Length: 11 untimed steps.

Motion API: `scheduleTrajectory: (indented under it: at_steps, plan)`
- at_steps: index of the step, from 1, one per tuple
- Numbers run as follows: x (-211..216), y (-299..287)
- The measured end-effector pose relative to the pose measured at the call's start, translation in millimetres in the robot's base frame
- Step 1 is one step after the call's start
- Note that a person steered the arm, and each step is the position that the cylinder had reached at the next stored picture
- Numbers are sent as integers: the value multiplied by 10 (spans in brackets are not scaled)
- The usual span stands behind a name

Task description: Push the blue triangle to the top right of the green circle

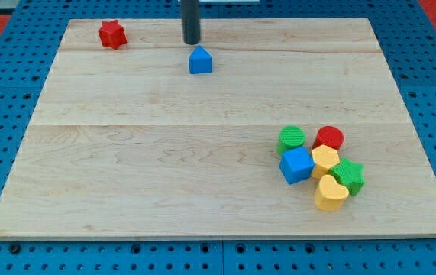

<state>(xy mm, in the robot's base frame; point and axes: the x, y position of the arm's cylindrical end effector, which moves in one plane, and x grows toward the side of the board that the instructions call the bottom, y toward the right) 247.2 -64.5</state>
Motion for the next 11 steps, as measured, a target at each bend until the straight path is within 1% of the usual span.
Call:
scheduleTrajectory:
  at_steps: [1, 3, 4, 5, 6, 7, 8, 9, 11]
  plan:
    - [429, 72]
    - [975, 851]
    - [774, 918]
    - [937, 1456]
    - [1518, 1860]
    - [1479, 1826]
    - [1120, 1780]
    - [1094, 1552]
    - [1464, 1338]
